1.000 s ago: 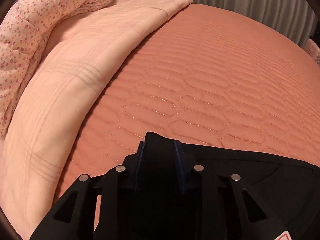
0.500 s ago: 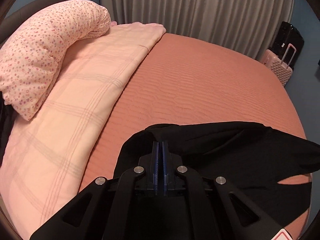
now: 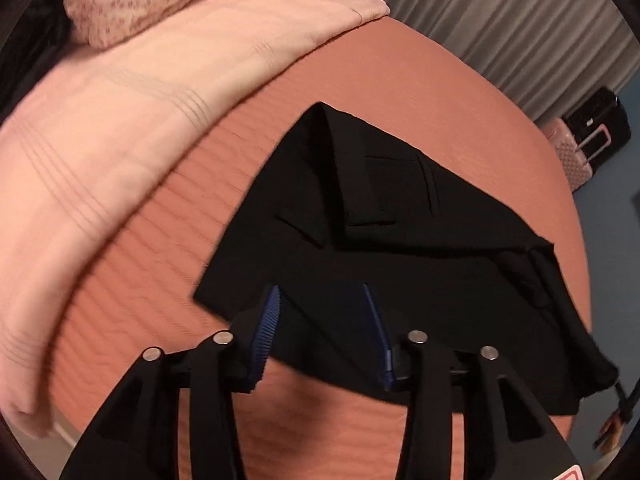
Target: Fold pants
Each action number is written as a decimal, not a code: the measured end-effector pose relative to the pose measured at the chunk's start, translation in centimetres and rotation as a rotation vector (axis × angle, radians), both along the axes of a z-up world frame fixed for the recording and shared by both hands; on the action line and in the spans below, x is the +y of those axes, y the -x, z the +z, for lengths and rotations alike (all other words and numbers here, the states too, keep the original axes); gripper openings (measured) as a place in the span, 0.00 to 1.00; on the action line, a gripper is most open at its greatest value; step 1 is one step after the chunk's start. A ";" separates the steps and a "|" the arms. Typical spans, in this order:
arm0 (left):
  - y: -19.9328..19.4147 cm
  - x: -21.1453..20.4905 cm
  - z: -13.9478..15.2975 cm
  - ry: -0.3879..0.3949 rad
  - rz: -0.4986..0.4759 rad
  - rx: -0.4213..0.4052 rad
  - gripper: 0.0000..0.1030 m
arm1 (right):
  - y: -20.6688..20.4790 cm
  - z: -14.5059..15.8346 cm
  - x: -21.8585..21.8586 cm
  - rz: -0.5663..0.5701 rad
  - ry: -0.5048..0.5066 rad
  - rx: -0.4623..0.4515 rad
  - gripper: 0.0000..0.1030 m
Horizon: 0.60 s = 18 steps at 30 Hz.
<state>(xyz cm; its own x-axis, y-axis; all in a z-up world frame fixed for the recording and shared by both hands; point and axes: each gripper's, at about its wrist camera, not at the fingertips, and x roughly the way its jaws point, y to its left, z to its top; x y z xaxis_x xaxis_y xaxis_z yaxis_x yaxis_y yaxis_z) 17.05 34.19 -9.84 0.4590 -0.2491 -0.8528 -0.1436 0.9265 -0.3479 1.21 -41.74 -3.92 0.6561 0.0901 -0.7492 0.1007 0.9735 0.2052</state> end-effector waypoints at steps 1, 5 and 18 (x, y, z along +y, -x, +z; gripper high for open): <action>-1.0 -0.6 -0.9 0.045 0.007 0.015 0.43 | -0.1 0.2 0.0 -0.005 0.000 -0.003 0.07; -4.8 -2.6 -3.0 0.043 0.062 0.014 0.45 | -0.4 1.0 0.1 -0.009 0.012 0.001 0.07; -7.6 -2.0 -0.5 -0.149 -0.076 -0.033 0.00 | -0.7 1.3 0.5 -0.045 0.022 0.008 0.07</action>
